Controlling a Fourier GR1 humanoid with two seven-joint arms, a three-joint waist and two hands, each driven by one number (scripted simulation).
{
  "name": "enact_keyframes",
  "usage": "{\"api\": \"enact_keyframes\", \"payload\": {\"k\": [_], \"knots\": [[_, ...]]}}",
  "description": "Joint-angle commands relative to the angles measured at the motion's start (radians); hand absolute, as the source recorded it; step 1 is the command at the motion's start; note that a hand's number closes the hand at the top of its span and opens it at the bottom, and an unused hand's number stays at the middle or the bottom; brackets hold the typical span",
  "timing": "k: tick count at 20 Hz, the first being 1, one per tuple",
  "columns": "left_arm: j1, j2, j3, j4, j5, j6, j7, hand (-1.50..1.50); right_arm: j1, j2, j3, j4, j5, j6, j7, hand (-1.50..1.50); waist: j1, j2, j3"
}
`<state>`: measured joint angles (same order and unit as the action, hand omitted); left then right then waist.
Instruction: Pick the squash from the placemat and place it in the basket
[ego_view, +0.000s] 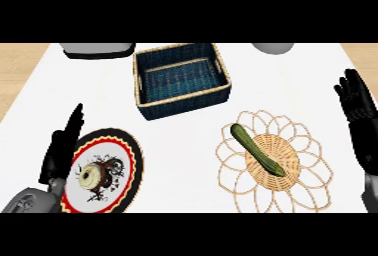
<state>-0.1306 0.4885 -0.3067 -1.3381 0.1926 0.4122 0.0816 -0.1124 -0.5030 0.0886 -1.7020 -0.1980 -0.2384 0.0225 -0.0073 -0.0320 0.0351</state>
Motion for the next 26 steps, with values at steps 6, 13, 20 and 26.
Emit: {"api": "enact_keyframes", "payload": {"k": [6,13,20,26], "knots": [[0.026,0.087,-0.023,0.065,-0.051,-0.041,0.048,0.0,-0.111,0.185,0.214,-0.411,-0.107,0.261,-0.504,1.5,0.017,-0.01,-0.018],[0.121,0.082,-0.014,0.089,-0.021,-0.029,0.076,0.0,0.045,0.213,0.032,-0.501,0.268,-0.083,-0.711,-1.5,-0.144,-0.03,-0.021],[0.167,0.091,0.014,0.069,-0.006,-0.009,0.068,0.0,0.494,0.284,-0.082,-0.452,0.461,-0.287,-0.808,-1.5,-0.169,0.001,-0.027],[0.151,0.127,0.015,0.042,-0.018,-0.038,0.058,0.0,0.801,0.156,-0.039,-0.352,0.712,-0.254,-1.045,-1.5,-0.103,0.013,-0.032]]}}
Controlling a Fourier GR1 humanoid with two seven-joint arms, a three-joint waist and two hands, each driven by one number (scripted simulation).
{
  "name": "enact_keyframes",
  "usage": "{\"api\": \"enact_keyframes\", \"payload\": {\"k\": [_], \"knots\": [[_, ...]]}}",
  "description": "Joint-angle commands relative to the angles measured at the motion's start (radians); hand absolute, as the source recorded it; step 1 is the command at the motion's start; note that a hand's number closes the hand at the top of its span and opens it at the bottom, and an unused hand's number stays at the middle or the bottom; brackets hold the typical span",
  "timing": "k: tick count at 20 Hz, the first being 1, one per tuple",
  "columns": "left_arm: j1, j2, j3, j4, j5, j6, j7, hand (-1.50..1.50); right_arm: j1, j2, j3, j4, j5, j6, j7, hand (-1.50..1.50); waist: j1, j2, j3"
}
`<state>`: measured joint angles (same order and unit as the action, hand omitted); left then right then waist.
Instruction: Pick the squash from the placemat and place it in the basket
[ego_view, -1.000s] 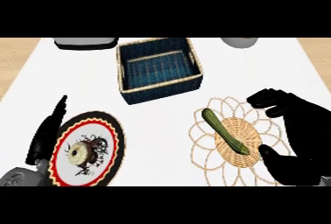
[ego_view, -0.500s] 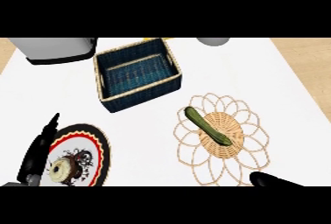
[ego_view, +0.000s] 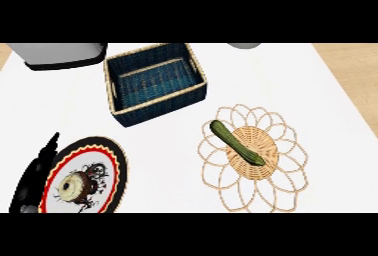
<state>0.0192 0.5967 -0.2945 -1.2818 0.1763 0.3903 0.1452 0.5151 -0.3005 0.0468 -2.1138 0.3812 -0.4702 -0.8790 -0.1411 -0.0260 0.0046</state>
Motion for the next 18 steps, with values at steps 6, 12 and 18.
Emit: {"api": "enact_keyframes", "payload": {"k": [6,12,18], "knots": [[-0.025,-0.005,-0.031,-0.032,-0.026,-0.034,0.015,0.0,0.409,0.092,0.094,0.122,0.24,-0.235,-0.415,-1.5,0.075,0.012,-0.002],[-0.036,-0.031,-0.04,-0.051,-0.052,-0.04,0.02,0.0,0.401,0.182,0.118,0.225,0.24,-0.338,-0.414,-1.5,0.119,0.02,-0.004],[-0.095,-0.052,-0.04,-0.062,-0.078,-0.055,0.09,0.0,0.298,0.15,0.058,0.387,0.118,-0.332,-0.463,-1.5,0.125,0.02,-0.003]]}}
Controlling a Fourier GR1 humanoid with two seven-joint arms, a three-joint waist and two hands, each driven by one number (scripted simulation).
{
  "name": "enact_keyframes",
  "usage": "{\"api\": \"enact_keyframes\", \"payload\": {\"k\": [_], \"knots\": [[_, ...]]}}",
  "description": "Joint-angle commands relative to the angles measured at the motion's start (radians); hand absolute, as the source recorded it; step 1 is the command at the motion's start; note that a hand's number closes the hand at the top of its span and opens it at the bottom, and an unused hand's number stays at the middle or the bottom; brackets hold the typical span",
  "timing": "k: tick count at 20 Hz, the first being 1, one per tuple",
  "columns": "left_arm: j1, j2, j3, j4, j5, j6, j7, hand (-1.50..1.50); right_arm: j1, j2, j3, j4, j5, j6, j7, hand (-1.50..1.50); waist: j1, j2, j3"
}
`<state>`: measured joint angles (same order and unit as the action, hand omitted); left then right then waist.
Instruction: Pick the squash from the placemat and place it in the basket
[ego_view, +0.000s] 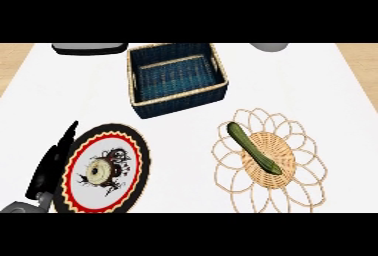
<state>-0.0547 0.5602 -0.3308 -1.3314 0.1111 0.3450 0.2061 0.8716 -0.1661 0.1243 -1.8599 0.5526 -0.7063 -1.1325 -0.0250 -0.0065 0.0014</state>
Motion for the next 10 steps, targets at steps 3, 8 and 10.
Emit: {"api": "enact_keyframes", "payload": {"k": [3,8,10], "knots": [[-0.021,0.005,0.025,0.002,-0.019,-0.034,0.014,0.0,-0.133,-0.013,-0.035,0.1,-0.059,-0.04,-0.127,-1.5,0.017,0.004,0.0],[0.008,-0.025,0.045,0.038,-0.028,-0.054,-0.042,0.0,-0.226,0.002,-0.046,0.253,-0.12,-0.07,-0.194,-1.5,0.018,0.004,0.0],[-0.032,-0.024,0.042,0.015,-0.037,-0.064,0.018,0.0,-0.309,-0.004,-0.04,0.182,-0.038,-0.045,-0.049,-1.5,0.023,0.006,-0.001]]}}
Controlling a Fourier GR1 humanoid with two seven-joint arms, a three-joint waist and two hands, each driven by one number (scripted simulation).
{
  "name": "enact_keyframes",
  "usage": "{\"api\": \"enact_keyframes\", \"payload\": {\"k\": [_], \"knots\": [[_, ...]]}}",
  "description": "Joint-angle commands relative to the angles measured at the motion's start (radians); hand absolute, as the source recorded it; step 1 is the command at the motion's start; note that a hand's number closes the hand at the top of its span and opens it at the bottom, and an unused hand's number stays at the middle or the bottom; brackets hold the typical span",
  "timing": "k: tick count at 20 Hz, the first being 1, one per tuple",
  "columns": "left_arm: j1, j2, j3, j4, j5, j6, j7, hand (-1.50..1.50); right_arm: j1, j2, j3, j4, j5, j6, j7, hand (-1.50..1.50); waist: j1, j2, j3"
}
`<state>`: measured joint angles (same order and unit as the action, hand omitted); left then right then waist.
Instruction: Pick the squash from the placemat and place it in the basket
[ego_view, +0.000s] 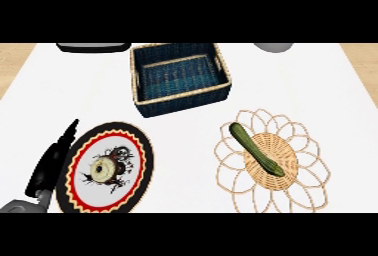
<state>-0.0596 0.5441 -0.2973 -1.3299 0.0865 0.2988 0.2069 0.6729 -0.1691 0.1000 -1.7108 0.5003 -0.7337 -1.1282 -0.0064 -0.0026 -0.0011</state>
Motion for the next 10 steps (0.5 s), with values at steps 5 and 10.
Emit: {"api": "enact_keyframes", "payload": {"k": [5,10], "knots": [[0.029,-0.029,0.021,-0.031,-0.03,-0.012,0.015,0.0,-0.17,-0.014,-0.03,0.076,0.011,-0.017,-0.033,-1.5,0.009,0.002,0.002],[-0.019,-0.056,0.04,0.027,-0.068,-0.036,0.006,0.0,-0.178,0.021,0.019,0.076,0.091,-0.047,0.02,-1.5,0.004,0.003,0.001]]}}
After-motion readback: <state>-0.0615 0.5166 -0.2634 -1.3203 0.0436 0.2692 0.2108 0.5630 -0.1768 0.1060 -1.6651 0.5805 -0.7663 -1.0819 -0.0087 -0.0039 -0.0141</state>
